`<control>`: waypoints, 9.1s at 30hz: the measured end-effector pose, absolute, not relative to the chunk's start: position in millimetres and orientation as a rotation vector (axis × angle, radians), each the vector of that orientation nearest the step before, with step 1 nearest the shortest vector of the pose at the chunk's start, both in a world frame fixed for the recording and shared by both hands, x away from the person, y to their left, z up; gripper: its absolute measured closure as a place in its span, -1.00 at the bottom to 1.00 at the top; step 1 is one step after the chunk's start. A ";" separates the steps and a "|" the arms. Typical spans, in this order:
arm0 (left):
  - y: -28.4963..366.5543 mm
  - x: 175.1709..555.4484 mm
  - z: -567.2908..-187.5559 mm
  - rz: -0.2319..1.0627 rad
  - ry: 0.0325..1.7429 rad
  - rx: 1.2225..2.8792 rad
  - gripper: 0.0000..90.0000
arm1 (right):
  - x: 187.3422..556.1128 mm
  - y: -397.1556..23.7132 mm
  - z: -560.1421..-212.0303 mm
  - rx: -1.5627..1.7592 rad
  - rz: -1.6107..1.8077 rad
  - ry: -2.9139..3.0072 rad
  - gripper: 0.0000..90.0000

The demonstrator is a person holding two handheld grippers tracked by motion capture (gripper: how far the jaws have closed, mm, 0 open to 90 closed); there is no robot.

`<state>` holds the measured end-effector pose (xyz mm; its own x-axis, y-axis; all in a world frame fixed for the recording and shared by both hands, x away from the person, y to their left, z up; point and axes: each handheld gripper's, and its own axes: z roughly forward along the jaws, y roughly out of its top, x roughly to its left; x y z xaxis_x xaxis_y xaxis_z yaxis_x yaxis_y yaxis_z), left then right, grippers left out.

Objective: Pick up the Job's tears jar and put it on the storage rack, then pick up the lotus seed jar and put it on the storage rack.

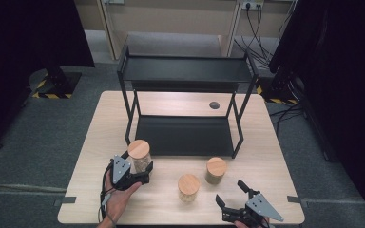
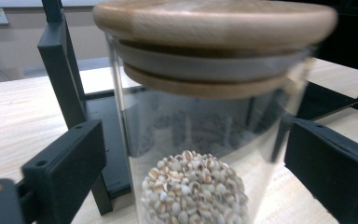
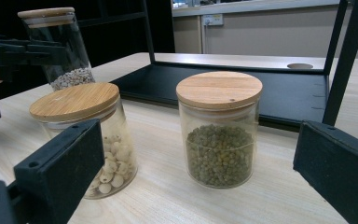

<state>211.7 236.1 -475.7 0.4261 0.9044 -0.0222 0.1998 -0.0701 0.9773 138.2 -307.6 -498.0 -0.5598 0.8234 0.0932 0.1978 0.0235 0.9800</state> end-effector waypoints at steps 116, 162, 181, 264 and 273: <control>159.1 339.3 -449.5 0.852 1.085 1.564 -0.45 | 138.3 -310.4 -498.6 1.032 1.605 1.789 -0.95; 167.1 286.9 -435.4 0.802 1.075 1.565 -0.97 | 137.2 -309.8 -499.2 1.026 1.613 1.782 -0.95; 186.1 252.7 -437.7 0.756 1.003 1.592 -0.97 | 137.0 -309.2 -499.3 1.024 1.616 1.780 -0.95; 224.2 139.1 -494.3 0.653 0.838 1.623 -0.97 | 134.8 -306.6 -499.7 1.007 1.615 1.781 -0.95; 224.7 139.4 -495.2 0.655 0.846 1.625 -0.97 | 134.4 -305.7 -499.6 0.991 1.618 1.791 -0.95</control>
<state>139.4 224.7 -495.2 0.5873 0.8091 -0.0206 0.1829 -0.1079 0.9772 134.4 -305.7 -499.6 -0.5931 0.8001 0.0901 0.1703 0.0153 0.9853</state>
